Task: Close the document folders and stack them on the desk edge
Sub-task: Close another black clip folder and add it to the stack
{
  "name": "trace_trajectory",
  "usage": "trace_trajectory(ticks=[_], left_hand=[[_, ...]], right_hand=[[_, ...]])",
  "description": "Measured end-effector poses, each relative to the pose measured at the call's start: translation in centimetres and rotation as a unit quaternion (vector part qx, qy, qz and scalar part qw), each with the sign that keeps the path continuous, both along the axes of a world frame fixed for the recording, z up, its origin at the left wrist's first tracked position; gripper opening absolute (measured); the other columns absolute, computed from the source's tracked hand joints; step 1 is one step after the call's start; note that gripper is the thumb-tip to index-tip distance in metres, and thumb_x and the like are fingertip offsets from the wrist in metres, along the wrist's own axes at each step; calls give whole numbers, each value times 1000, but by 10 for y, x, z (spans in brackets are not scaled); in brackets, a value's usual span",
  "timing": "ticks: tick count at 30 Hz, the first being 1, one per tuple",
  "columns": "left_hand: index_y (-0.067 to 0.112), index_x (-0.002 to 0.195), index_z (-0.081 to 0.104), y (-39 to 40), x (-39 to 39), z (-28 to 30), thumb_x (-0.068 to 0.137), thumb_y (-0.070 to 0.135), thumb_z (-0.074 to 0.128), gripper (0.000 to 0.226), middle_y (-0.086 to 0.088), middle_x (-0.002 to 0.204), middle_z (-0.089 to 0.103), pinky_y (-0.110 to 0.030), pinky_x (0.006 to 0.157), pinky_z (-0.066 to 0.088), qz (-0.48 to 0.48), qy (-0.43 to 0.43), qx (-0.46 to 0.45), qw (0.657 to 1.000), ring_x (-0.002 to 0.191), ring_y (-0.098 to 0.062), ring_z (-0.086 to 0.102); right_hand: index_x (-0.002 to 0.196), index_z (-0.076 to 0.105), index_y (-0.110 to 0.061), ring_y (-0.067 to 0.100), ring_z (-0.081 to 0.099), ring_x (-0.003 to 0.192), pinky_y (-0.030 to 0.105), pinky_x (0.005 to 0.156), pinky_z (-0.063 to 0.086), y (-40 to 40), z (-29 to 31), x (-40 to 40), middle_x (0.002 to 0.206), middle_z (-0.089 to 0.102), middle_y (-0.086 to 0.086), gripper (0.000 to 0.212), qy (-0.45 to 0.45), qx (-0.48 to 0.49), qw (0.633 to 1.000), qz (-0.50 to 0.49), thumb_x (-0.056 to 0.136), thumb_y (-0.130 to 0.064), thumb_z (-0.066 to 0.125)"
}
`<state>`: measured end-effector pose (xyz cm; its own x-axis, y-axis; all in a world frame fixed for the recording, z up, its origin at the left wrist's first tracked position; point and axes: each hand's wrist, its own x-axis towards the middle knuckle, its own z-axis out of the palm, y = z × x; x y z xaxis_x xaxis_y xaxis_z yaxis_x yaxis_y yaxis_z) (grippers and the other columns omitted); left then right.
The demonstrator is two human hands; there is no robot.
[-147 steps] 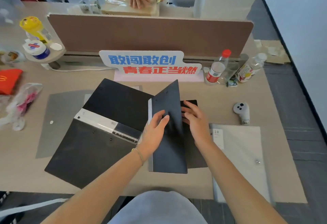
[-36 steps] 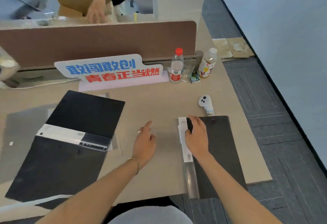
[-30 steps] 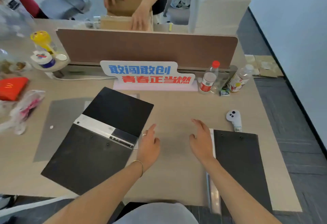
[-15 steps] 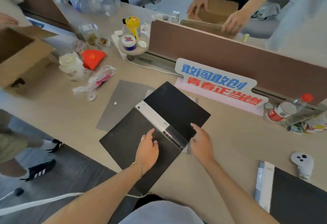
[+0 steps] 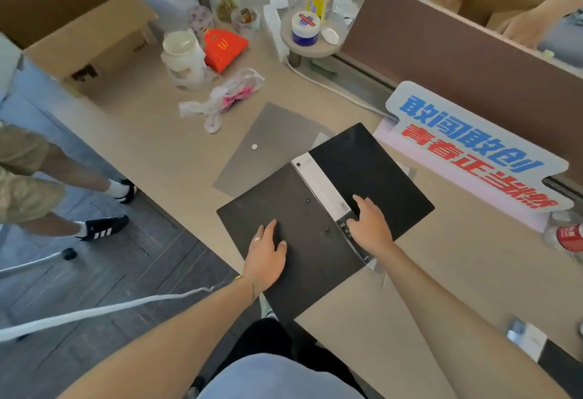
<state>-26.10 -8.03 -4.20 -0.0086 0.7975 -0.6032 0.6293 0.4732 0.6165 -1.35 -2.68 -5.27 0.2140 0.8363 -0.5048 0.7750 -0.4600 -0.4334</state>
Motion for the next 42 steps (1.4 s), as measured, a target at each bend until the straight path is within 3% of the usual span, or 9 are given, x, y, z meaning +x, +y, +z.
trace_trajectory(ticks=[5, 11, 16, 21, 25, 31, 35, 39, 42], left_hand=[[39, 162, -2, 8, 22, -4, 102, 50, 45, 77, -3, 173, -3, -59, 126, 9, 32, -17, -36, 999, 159, -30, -7], [42, 159, -17, 19, 39, -3, 92, 75, 39, 93, -12, 172, -8, -67, 121, 4, 12, 29, -60, 998, 158, -35, -11], [44, 156, -21, 27, 59, 4, 90, 77, 39, 96, -20, 170, -9, -65, 123, 9, -20, -30, -73, 997, 157, -36, -16], [41, 160, -13, 26, 69, 4, 93, 72, 41, 91, -14, 171, -12, -63, 124, 13, 13, -25, -74, 997, 158, -36, -9], [41, 161, -2, 23, 59, -2, 97, 61, 47, 83, -8, 171, -12, -58, 126, 14, 112, -14, -26, 993, 158, -33, -8], [41, 159, -14, 38, 61, -6, 93, 76, 33, 88, -16, 171, -11, -66, 122, 8, 92, 39, -72, 992, 157, -39, -12], [42, 158, -19, 48, 73, 1, 90, 79, 37, 96, -18, 170, -13, -61, 125, 9, 76, -37, -69, 994, 157, -36, -15], [44, 158, -16, 67, 100, 21, 89, 79, 41, 96, -13, 171, -11, -54, 124, 9, 110, -148, -106, 977, 159, -29, -9], [45, 157, -18, 76, 104, 26, 84, 81, 49, 105, -11, 172, -5, -52, 124, 12, 140, -173, -118, 968, 159, -29, -4]], right_hand=[[157, 17, -31, 33, -2, 154, 53, 120, 18, 0, -18, -10, 168, 1, 5, 66, -27, -69, 997, 23, 100, -47, 44], [157, 15, -35, 31, -2, 154, 51, 119, 20, -8, -16, -30, 168, 2, 5, 64, -22, -82, 995, 44, 99, -53, 35], [157, 11, -35, 34, 8, 153, 52, 118, 23, -15, -10, -35, 168, 7, 5, 62, -23, -98, 992, 76, 101, -49, 34], [154, 20, -38, 32, 40, 141, 53, 113, 37, 6, 1, -2, 159, 35, 2, 65, 25, -48, 998, 29, 96, -40, 49], [155, 23, -32, 36, 20, 150, 57, 117, 28, 42, -2, 56, 165, 20, 9, 65, -67, -36, 997, -3, 96, -44, 48], [157, 9, -36, 37, 9, 153, 59, 118, 25, 48, -18, 68, 168, 6, 7, 70, -105, -122, 987, 12, 96, -59, 35], [158, 6, -35, 36, 22, 150, 53, 117, 28, 39, -9, 53, 167, 12, 8, 67, -118, -118, 985, 35, 98, -55, 30], [157, 6, -42, 35, 57, 126, 45, 104, 46, 27, 2, 49, 159, 38, 5, 68, -84, -97, 991, 24, 95, -60, 29], [156, 6, -44, 33, 59, 123, 44, 102, 48, 18, 7, 45, 158, 39, 2, 70, -67, -88, 994, 17, 93, -65, 30]])
